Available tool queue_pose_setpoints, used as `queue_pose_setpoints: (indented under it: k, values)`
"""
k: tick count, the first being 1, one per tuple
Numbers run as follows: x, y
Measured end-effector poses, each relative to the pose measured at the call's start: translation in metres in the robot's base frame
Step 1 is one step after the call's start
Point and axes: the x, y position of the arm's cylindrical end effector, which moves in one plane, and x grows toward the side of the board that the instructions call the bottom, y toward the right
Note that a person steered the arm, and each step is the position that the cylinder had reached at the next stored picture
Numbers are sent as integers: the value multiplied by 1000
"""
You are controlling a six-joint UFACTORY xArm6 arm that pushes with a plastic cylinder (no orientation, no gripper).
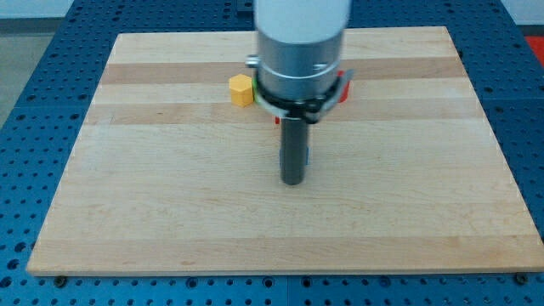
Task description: Place the triangle at the bottom right of the board
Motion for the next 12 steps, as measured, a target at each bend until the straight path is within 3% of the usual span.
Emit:
queue_pose_setpoints:
  k: [2, 3, 5, 9, 12]
  values:
    - [0, -56]
    - [-5, -50]
    - [-37, 1]
    - [-50, 115]
    - [-43, 137]
